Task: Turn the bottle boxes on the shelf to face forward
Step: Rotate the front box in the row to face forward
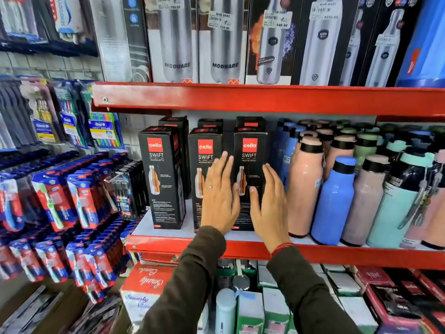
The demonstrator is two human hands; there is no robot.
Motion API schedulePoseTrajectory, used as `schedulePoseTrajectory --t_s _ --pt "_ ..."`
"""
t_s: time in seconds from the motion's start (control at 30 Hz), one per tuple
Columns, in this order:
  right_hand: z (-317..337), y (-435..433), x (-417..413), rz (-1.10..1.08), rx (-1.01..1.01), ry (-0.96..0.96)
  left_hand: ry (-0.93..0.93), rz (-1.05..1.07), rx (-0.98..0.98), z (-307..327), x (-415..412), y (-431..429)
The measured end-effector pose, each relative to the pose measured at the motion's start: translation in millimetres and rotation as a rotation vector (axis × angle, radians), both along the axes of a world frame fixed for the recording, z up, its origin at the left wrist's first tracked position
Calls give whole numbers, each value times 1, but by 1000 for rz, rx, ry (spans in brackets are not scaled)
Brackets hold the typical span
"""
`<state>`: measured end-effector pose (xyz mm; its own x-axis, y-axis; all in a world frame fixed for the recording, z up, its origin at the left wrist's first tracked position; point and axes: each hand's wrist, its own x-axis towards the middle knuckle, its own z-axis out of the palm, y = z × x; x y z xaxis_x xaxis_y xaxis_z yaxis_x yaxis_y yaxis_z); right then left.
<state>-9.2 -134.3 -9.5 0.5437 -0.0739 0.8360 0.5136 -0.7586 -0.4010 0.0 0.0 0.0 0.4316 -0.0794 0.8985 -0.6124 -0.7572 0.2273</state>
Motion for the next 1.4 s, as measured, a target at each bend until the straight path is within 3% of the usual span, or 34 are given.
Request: schedulePoseTrajectory --t_s 0.13,0.27,0.53,0.63,0.9,1.2,1.4 --pt "-24 -4 11 58 205 186 135 -137 -101 -25 6 -11" --pt "-42 -12 27 69 264 325 329 -260 -282 -48 18 -25" --pt "-54 -17 46 233 448 454 679 -228 -754 -59 38 -45" --pt "-60 -19 52 205 461 484 683 -205 -846 -64 41 -48" --pt "-68 -24 56 191 513 451 597 -153 -808 -71 43 -50" --pt "-53 -39 51 265 448 432 555 -351 -979 -64 41 -57" --pt "-52 -47 51 262 362 456 534 -364 -1002 -56 32 -60"
